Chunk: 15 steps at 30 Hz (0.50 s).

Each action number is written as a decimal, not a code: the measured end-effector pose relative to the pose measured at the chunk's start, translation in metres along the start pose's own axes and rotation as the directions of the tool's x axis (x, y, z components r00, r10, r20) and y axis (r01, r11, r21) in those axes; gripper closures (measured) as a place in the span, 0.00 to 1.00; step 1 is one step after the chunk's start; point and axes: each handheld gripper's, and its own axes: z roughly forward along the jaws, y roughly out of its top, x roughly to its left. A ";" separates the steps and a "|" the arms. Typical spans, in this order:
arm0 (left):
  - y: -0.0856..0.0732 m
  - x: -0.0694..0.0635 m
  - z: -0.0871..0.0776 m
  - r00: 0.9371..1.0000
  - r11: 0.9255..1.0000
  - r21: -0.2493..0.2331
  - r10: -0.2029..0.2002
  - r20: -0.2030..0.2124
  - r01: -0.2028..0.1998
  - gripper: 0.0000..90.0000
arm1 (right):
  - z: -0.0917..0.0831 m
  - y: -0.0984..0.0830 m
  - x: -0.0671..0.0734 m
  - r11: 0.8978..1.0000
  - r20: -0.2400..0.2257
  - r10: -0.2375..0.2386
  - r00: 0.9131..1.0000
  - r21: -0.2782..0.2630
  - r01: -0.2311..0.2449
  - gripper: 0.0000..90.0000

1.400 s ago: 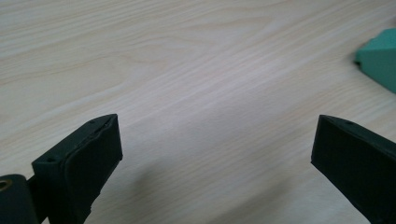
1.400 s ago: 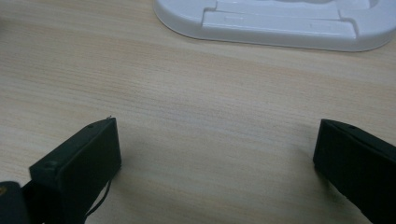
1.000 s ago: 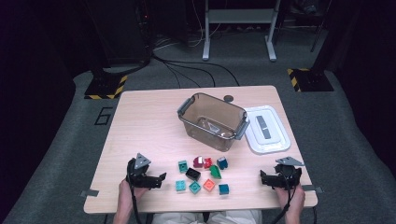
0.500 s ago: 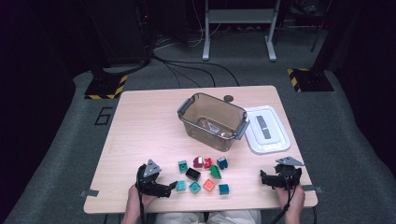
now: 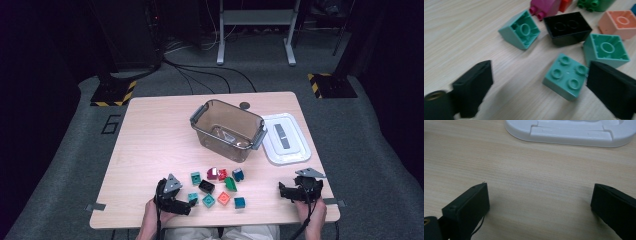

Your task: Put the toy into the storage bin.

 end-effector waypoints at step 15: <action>-0.003 -0.011 0.001 0.997 0.997 0.002 0.082 -0.008 -0.082 0.51 | 0.000 0.000 0.000 1.000 -0.001 -0.001 1.000 -0.001 0.001 0.02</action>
